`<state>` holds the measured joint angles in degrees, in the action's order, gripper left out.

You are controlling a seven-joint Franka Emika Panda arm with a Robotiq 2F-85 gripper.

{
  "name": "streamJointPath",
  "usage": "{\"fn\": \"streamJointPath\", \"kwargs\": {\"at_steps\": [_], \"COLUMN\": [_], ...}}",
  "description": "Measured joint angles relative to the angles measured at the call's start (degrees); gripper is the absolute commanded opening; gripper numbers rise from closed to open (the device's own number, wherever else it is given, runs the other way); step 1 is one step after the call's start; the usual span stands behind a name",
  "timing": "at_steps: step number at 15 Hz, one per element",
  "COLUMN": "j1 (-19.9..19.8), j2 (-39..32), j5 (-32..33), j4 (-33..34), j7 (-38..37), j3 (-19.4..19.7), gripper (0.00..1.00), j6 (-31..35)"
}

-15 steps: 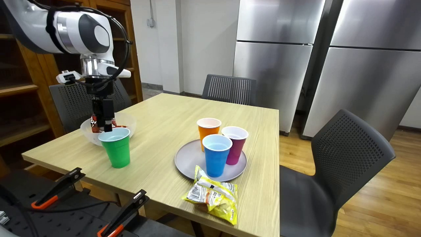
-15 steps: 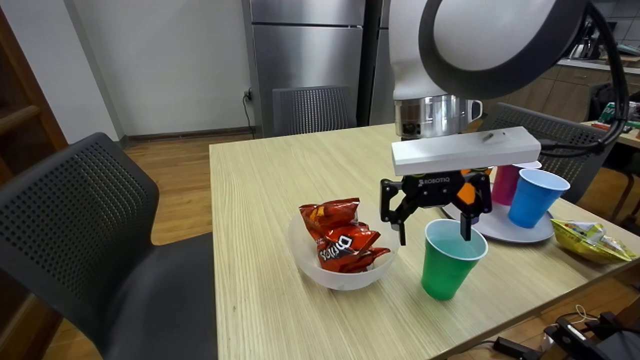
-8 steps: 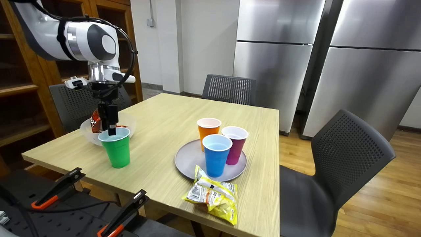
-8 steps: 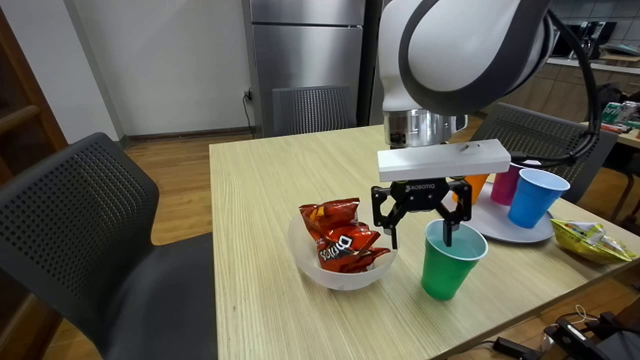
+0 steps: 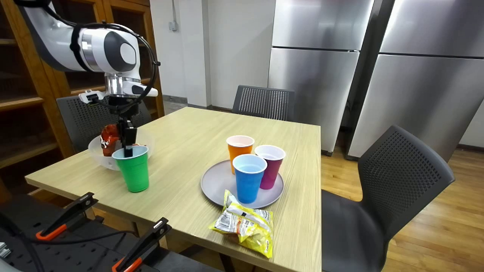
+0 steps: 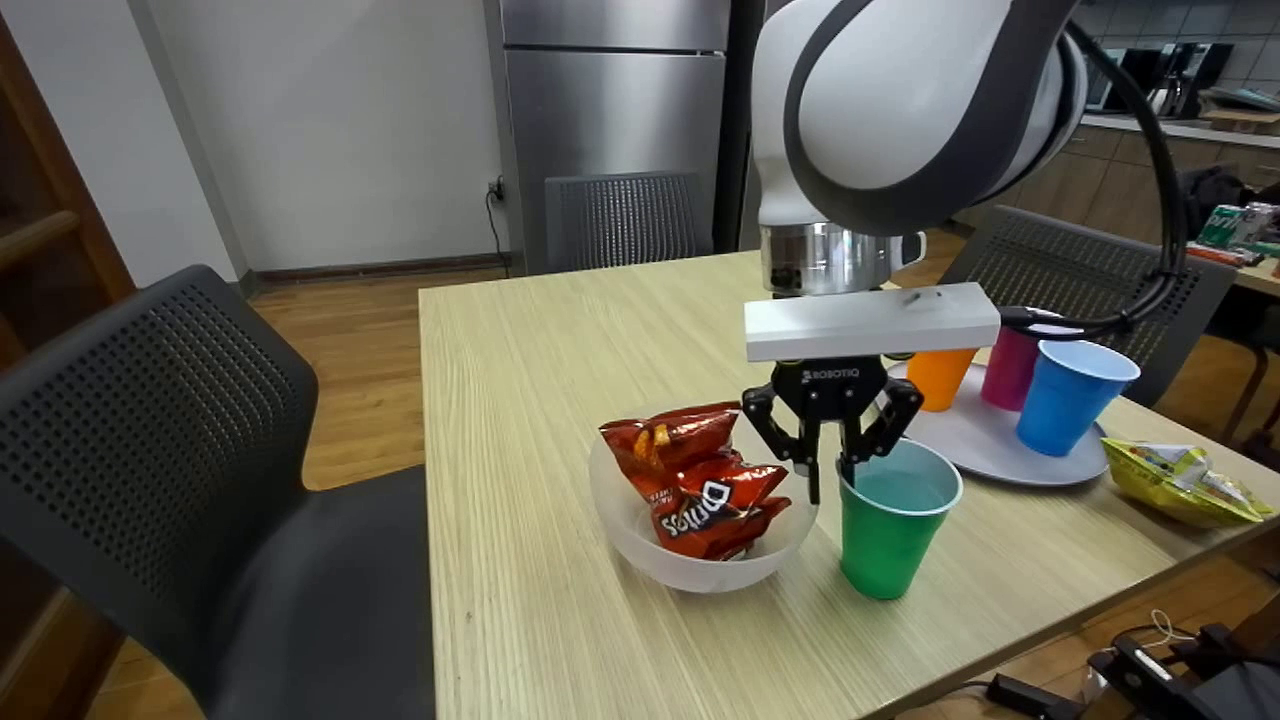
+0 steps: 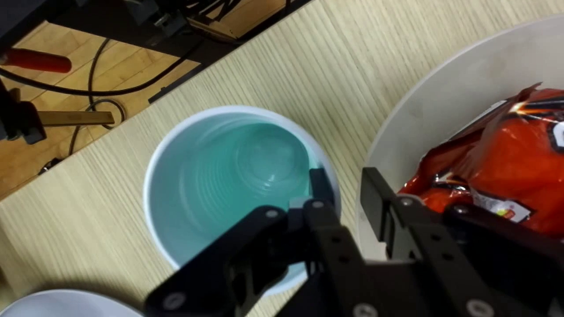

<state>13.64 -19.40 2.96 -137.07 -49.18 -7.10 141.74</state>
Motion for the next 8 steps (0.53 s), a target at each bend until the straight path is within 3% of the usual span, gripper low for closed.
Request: {"fn": "streamJointPath", "kwargs": {"at_steps": [8], "j1": [0.01], "j2": [0.23], "j5": [-0.01], "j4": [0.05], "j7": [0.00], "j3": [0.61], "gripper": [0.01], "j6": [-0.01]}}
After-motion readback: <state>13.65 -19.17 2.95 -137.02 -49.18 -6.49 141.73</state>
